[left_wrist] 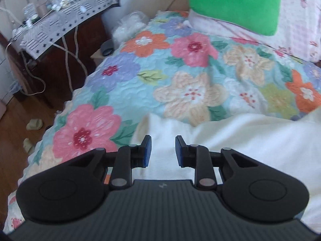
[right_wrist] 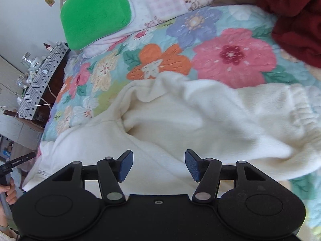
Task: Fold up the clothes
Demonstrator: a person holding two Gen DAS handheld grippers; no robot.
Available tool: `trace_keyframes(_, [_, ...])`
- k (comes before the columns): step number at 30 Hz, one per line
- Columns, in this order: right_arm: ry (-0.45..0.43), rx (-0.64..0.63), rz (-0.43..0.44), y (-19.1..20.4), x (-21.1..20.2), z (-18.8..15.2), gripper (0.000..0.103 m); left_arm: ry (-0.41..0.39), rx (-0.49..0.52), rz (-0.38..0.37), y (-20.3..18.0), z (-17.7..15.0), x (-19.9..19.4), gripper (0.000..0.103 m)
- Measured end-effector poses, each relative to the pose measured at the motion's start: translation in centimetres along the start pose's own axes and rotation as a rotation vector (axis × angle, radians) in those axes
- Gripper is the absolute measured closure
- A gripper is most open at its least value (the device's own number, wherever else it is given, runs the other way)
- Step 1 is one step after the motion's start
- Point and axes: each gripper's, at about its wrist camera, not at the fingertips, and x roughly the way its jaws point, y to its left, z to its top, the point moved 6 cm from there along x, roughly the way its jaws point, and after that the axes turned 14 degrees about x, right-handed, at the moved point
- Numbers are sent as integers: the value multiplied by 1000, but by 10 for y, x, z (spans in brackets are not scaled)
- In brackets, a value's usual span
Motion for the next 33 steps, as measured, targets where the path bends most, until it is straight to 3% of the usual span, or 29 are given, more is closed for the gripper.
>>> trace_keyframes(3, [53, 60, 68, 26, 32, 6, 32, -11, 26, -119, -34, 14, 1, 74])
trace_keyframes(5, [54, 102, 71, 38, 53, 14, 18, 3, 18, -169, -51, 19, 7, 74])
trace_keyframes(9, [-8, 87, -29, 59, 84, 31, 18, 9, -15, -215, -70, 20, 13, 74])
trace_keyframes(10, [-19, 64, -21, 64, 88, 33, 20, 10, -29, -226, -73, 19, 14, 74])
trace_keyframes(12, [-40, 18, -4, 73, 97, 36, 77, 21, -44, -241, -76, 16, 16, 73])
trace_keyframes(13, [-56, -11, 9, 79, 98, 37, 93, 27, -47, -245, -78, 14, 17, 73])
trace_keyframes(15, [-130, -118, 66, 100, 81, 32, 93, 10, -36, -240, -80, 14, 12, 73])
trace_keyframes(18, [-203, -298, 289, 138, 25, 0, 93, -60, -37, -250, -76, 18, -6, 68])
trace_keyframes(20, [-168, -391, 420, 147, -12, -42, 93, -125, -63, -274, -70, 22, -22, 60])
trace_keyframes(22, [-118, -483, 511, 148, -44, -87, 93, -164, -78, -309, -71, 24, -35, 59])
trace_keyframes(25, [32, -495, 492, 115, -49, -150, 93, -161, -2, -396, -96, 19, -45, 54])
trace_keyframes(28, [195, -515, 362, 78, -24, -205, 93, -114, 97, -456, -134, 5, -44, 53])
trace_keyframes(30, [237, -517, 279, 64, -9, -223, 93, -83, 161, -480, -160, -9, -42, 50])
trace_keyframes(33, [235, -447, 211, 58, -5, -216, 93, -43, 245, -492, -196, -27, -42, 42])
